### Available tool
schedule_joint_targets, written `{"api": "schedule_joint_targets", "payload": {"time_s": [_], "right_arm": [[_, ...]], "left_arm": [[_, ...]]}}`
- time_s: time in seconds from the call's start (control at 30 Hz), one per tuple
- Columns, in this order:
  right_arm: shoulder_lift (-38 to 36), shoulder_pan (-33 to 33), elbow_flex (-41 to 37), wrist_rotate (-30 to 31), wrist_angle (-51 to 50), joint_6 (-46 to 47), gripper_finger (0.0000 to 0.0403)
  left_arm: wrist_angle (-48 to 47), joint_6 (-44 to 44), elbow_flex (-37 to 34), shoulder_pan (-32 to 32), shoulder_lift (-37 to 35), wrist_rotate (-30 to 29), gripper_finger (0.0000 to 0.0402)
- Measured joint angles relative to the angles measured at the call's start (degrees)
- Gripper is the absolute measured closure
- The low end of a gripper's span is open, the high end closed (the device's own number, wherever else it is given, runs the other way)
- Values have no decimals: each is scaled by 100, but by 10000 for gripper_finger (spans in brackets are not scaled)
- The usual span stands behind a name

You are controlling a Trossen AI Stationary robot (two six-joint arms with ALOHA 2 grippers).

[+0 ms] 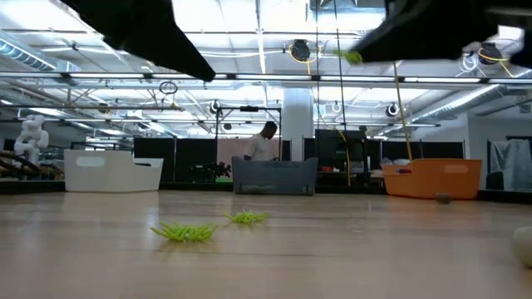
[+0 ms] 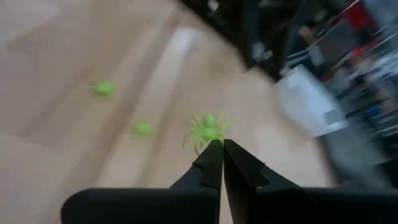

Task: Sort Halloween decoration
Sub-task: Put the green toy spider into the orange bin

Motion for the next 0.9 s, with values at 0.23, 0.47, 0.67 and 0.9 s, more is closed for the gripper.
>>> {"api": "schedule_joint_targets", "payload": {"time_s": [0.23, 0.47, 0.67, 0.9], "right_arm": [[-517, -43, 2, 917, 1, -1129, 403], [-662, -176, 3, 1075, -16, -1740, 403], [-659, -232, 4, 1075, -221, -2943, 403], [-662, -232, 4, 1471, -196, -4102, 403]], "left_arm": [[4, 734, 0, 434, 0, 2, 240], [6, 1390, 0, 913, 0, 43, 240], [55, 1819, 0, 1241, 0, 217, 240], [524, 2435, 0, 1491, 0, 953, 240]]}}
